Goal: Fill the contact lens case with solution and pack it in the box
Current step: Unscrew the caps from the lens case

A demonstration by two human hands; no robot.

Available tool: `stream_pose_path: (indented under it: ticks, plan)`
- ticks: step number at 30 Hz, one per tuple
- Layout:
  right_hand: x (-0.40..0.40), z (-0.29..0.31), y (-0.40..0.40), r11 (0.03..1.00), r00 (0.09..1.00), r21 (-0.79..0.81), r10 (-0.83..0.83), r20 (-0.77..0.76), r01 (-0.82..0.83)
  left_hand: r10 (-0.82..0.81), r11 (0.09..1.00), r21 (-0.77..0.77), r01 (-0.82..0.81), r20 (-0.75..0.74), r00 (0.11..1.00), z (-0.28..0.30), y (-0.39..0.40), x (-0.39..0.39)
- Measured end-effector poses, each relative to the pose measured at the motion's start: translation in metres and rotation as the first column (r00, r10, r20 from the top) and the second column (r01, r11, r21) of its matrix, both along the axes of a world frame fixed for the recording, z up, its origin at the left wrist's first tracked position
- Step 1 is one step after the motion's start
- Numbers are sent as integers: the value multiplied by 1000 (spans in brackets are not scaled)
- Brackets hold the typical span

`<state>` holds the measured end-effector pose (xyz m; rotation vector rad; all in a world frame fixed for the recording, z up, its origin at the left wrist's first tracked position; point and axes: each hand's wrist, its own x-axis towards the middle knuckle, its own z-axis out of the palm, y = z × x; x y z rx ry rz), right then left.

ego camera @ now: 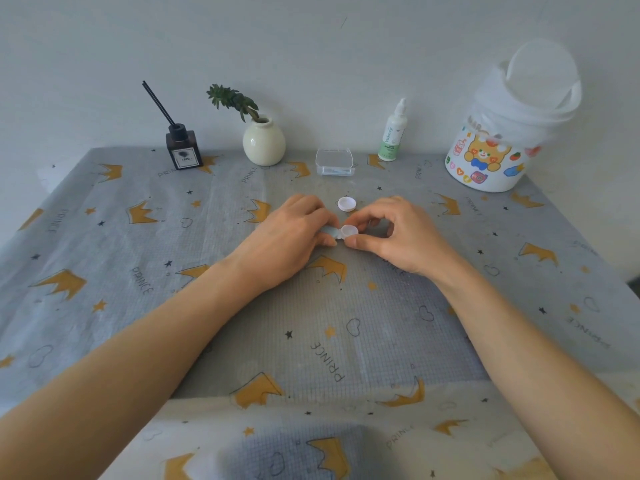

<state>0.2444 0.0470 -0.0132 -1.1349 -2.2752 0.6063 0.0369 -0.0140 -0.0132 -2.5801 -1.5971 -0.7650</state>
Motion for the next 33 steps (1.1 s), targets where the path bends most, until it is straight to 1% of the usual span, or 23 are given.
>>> stream_pose_path:
  ticks: [10,21,29,33]
  plan:
    - [0,-3,-1,1000,1000,-7,-13,-21,13,17,999,51,-17,3,1000,-3,-1,5]
    - [-1,-1,-2,999,1000,25,-23,2,23,64,994,92,-62,-23,998,-5,-4,11]
    - [-1,1,-4,999,1000,26,-23,1,23,103,993,60,-102,-19,995,-8,-5,15]
    - [0,2,-3,1000,999,-22,-21,-28,20,69,997,45,-67,-64,996,-4,-3,9]
